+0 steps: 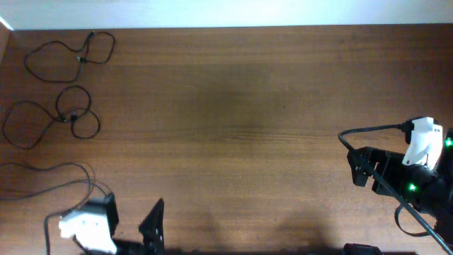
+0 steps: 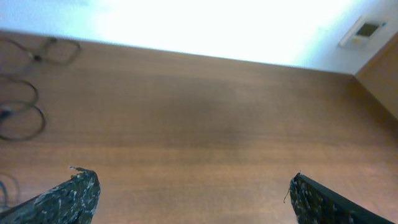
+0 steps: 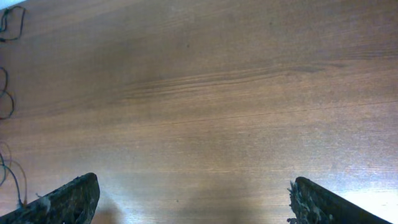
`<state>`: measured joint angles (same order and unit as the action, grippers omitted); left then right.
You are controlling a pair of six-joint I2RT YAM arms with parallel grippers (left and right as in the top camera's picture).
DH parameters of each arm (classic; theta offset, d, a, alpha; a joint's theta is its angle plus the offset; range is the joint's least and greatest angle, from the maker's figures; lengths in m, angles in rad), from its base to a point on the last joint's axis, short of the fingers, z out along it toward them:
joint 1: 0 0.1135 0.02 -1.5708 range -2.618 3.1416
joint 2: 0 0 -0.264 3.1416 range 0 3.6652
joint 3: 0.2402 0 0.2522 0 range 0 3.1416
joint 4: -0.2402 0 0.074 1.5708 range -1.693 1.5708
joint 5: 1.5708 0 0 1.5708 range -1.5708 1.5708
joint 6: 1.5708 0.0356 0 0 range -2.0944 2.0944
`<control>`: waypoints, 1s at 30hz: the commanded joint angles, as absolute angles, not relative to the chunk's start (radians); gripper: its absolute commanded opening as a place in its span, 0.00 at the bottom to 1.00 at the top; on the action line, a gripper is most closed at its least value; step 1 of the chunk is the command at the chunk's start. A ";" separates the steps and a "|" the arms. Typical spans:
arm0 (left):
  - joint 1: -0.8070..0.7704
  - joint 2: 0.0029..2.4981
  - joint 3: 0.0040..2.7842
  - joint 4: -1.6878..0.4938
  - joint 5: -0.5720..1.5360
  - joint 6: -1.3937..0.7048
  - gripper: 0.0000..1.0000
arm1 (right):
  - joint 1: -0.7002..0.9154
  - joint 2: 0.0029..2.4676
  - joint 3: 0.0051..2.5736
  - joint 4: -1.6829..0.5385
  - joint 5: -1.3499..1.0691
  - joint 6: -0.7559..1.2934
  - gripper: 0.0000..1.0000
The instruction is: Untangle cables
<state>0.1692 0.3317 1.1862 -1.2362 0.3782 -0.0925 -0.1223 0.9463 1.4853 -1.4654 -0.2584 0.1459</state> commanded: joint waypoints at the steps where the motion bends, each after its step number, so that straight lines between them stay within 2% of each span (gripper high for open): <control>1: 0.166 0.291 1.172 -1.227 0.347 -0.073 0.99 | -0.117 0.940 1.482 -1.466 -0.254 0.138 0.98; 13: 0.166 0.292 1.172 -1.320 0.347 -0.073 0.99 | -0.117 0.940 1.482 -1.465 -0.253 0.138 0.98; 23: 0.166 0.292 1.172 -1.688 0.347 -0.073 0.99 | -0.117 0.940 1.482 -1.467 -0.253 0.138 0.98; 30: 0.166 0.292 1.169 -1.688 0.347 -0.073 0.99 | -0.117 0.940 1.482 -1.467 -0.253 0.138 0.98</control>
